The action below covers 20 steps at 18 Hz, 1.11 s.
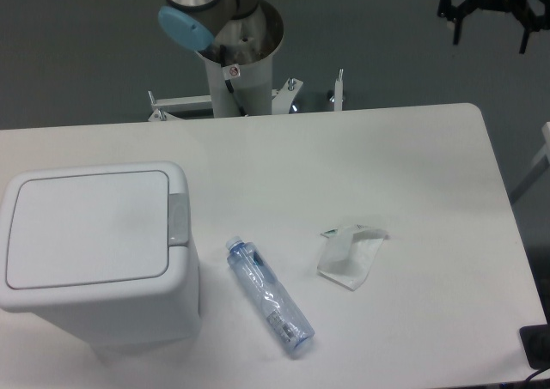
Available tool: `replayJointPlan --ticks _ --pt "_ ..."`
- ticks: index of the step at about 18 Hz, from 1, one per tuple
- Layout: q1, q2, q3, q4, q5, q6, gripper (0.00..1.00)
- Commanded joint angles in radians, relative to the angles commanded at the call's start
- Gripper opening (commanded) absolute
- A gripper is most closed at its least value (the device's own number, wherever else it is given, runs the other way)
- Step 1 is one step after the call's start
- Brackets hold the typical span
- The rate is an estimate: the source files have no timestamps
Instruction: Open the trash can
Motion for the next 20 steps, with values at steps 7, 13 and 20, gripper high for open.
replayJointPlan --ticks 7,13,20 --pt "-0.106 -0.054 0.021 0.086 -0.008 -0.211 1.00" --pt "-0.277 -0.153 0.124 0.144 -0.008 -0.671 1.00" --pt "-0.415 -0.178 0.215 0.149 -0.129 -1.029 1.00"
